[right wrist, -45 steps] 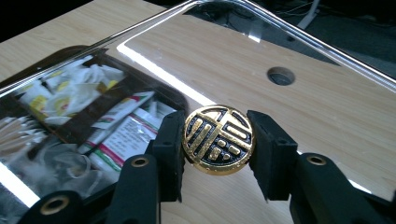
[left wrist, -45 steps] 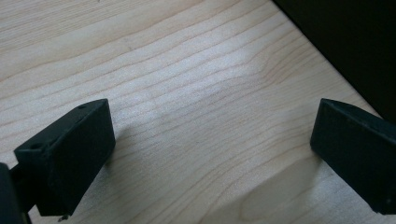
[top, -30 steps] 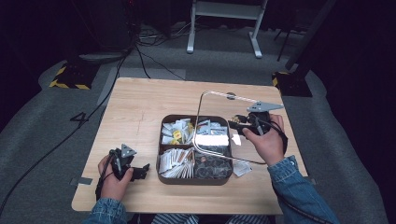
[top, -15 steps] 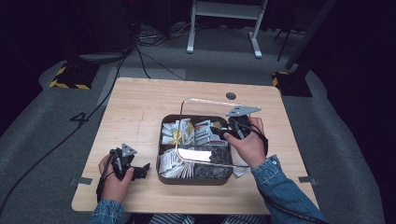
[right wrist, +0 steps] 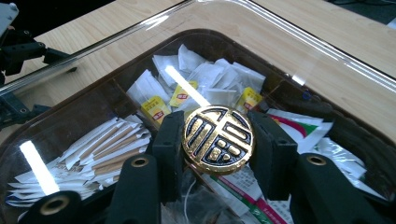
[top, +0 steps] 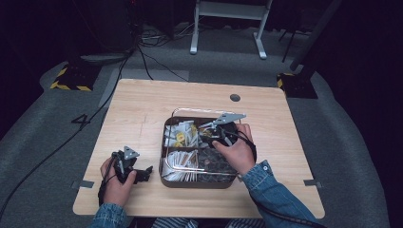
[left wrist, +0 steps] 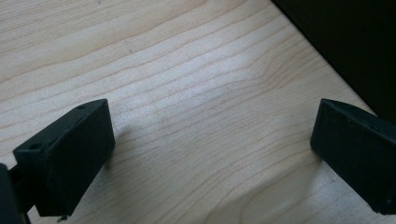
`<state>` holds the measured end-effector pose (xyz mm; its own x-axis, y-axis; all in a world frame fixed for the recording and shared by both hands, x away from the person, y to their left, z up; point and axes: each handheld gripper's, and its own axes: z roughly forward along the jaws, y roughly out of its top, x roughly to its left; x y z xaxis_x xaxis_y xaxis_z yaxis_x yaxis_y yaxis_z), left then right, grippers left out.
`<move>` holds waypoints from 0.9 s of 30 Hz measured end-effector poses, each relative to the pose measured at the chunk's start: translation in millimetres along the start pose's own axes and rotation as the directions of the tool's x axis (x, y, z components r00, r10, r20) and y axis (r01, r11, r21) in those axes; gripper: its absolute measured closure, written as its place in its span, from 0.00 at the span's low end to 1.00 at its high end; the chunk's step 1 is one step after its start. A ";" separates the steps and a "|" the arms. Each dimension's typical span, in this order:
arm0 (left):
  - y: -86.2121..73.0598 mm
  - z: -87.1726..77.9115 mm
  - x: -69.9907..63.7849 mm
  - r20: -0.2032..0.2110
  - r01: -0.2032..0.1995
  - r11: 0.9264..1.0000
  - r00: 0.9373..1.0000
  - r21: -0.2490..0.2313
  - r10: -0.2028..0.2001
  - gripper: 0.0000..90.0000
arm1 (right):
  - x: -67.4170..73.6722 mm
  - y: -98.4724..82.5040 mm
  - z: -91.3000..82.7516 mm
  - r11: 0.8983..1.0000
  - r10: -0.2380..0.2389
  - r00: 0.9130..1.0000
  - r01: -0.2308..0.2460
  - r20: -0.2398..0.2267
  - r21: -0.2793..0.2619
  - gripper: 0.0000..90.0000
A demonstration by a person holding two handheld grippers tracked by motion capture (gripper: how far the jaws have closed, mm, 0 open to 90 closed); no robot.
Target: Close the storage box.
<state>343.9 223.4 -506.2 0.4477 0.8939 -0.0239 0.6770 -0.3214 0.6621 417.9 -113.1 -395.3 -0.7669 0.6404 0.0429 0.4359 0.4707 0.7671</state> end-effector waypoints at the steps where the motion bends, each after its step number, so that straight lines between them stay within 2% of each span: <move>1: 0.0 0.0 0.0 0.000 0.000 1.000 1.000 0.000 0.000 0.00 | 1.3 -0.4 2.1 1.000 -0.001 1.000 0.001 -0.001 0.004 0.65; 16: 1.6 1.4 -0.5 -0.003 0.008 1.000 1.000 0.001 -0.008 0.00 | 18.2 -6.8 27.1 0.999 -0.032 0.999 0.032 0.015 0.044 0.65; 27: 3.2 2.9 -0.6 -0.005 0.009 1.000 1.000 0.000 -0.009 0.00 | 20.5 -13.9 35.6 0.997 -0.035 0.999 0.034 0.015 0.062 0.65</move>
<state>347.5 220.9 -506.2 0.4386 0.8983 -0.0258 0.6808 -0.3134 0.6620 412.9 -84.9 -427.8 -0.7744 0.6327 0.0067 0.4384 0.5289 0.7267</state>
